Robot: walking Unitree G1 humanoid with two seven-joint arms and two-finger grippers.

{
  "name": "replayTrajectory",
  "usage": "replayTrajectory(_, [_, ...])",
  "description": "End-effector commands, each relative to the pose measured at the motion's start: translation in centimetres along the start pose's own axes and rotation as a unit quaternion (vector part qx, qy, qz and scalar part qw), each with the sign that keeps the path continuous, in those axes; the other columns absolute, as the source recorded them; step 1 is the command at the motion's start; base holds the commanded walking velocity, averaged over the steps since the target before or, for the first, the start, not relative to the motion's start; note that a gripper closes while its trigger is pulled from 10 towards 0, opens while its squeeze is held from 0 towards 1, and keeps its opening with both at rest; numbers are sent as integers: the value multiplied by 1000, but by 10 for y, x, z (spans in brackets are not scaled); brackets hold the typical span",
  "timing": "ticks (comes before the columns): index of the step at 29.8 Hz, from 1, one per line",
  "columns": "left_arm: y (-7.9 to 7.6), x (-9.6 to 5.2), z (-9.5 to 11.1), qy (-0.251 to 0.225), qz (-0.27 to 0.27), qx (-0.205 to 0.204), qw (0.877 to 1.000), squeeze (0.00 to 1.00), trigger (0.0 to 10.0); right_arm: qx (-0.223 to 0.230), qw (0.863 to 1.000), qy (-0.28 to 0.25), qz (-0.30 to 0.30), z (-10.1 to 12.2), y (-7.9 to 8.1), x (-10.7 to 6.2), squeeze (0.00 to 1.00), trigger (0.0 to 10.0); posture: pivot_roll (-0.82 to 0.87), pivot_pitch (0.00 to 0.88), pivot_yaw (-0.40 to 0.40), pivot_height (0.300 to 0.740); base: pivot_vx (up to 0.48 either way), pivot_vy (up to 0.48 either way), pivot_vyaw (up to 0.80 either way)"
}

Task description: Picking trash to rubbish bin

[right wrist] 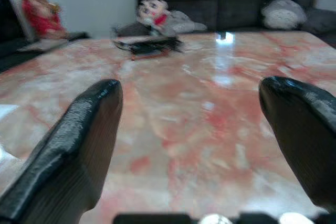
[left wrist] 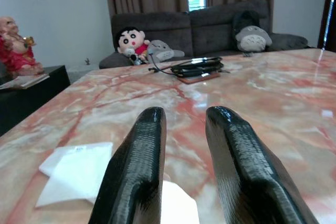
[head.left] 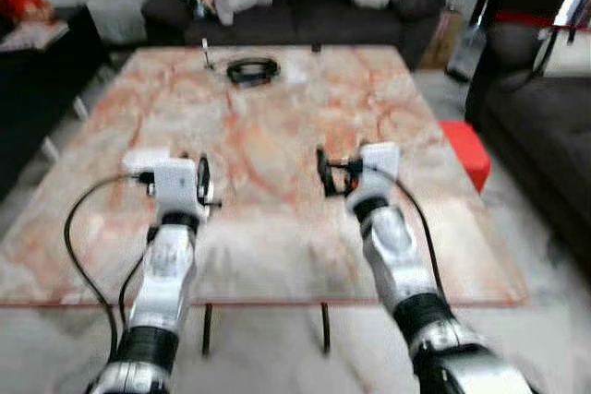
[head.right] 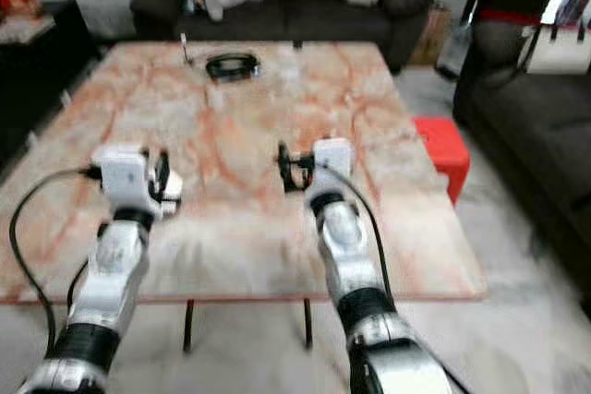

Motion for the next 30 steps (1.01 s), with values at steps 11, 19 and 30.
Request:
replayTrajectory(11, [1,0,-5,17,5,-2,1000,0,10000,4,1000,1,3,1,3,1,0,10000,-16,0,-13,740,0,0,0])
replayTrajectory(19, [3,-1,-10,30,9,-6,999,1000,10000,4,1000,3,4,1,3,1,0,10000,-16,0,-13,740,0,0,0])
replayTrajectory(30, [3,-4,-16,52,22,-41,998,1000,10000,4,1000,5,6,-1,4,1,0,10000,-15,0,-13,740,0,0,0])
Point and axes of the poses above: a point about 5 cm out from each wrist's last joint towards the gripper, its own x axis pointing out of the wrist towards the gripper, its own z axis along the axis of the wrist's last joint, y = z × x, the point moved 3 cm from there along x, pointing out of the wrist towards the gripper, and after that the axes turned 8 degrees about x, right-handed, at the moved point
